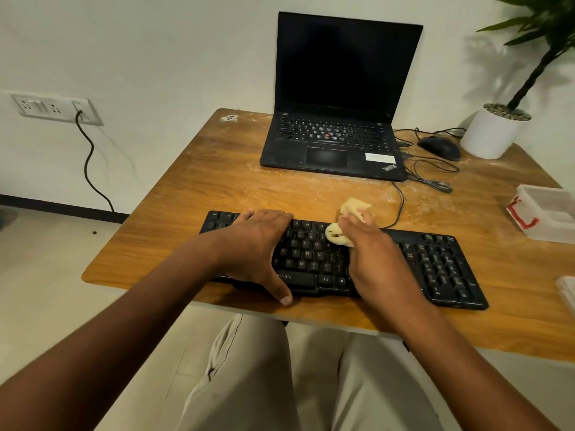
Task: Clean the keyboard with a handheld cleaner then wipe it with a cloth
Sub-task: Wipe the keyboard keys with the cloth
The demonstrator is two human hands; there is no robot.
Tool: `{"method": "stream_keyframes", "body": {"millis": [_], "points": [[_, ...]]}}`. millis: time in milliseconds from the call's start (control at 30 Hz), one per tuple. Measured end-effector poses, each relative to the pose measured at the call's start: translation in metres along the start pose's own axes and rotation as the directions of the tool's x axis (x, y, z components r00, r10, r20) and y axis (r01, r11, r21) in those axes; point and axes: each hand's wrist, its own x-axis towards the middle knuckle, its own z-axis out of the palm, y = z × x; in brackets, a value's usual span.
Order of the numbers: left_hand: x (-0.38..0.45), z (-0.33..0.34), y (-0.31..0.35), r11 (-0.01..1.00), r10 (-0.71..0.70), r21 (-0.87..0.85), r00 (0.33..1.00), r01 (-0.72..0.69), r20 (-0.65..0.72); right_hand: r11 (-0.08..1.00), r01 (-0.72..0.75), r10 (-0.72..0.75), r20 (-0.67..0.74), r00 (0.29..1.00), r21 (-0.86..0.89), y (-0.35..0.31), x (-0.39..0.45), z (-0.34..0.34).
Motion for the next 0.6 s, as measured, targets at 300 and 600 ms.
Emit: {"method": "stream_keyframes", "body": {"millis": [300,600], "points": [[-0.002,-0.003,0.002,1.0,-0.001,0.001,1.0,0.001,-0.001,0.997,0.061,-0.065,0.082,0.994,0.046,-0.006,-0.052,-0.008],[-0.003,-0.002,0.003,1.0,-0.018,0.001,1.0,0.018,0.008,0.987,0.121,-0.129,0.066,0.989,0.11,-0.028,-0.023,0.009]]}}
